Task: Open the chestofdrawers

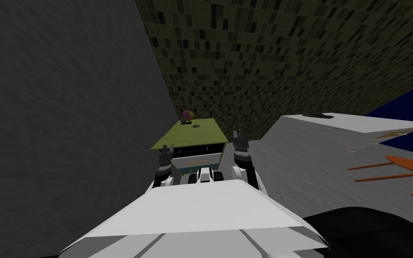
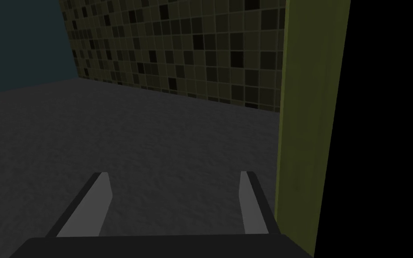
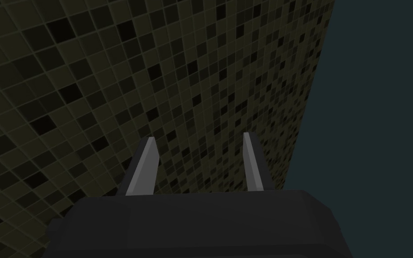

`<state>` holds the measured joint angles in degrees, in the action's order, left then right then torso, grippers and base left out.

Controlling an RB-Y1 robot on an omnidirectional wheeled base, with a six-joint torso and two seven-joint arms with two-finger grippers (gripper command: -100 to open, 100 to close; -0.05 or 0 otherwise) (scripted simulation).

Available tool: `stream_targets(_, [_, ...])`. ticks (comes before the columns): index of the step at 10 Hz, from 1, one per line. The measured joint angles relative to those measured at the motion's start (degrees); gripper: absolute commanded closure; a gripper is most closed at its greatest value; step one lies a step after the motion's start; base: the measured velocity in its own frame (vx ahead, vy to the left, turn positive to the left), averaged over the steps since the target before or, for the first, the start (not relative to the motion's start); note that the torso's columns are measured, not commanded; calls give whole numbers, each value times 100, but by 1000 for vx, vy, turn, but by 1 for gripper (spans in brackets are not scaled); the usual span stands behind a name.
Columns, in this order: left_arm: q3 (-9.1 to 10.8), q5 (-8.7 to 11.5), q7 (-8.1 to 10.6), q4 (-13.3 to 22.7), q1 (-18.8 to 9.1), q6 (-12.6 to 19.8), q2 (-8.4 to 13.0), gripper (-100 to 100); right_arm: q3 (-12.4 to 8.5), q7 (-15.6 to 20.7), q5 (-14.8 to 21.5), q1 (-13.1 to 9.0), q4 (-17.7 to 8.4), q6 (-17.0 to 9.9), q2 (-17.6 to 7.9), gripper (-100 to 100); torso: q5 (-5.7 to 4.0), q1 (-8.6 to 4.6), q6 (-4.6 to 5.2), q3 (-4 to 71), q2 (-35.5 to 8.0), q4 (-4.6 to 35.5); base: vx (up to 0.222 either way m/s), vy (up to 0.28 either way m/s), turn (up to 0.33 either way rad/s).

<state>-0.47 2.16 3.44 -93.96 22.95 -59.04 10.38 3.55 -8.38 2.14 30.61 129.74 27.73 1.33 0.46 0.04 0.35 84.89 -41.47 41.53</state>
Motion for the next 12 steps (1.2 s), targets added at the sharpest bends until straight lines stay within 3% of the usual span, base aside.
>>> stream_targets(12, [16,-112,56,1264,-151,-902,51,-100,0,0,0,0,0,0,0,0,-17,-6,-4,3,-5,22,9,-23,0])
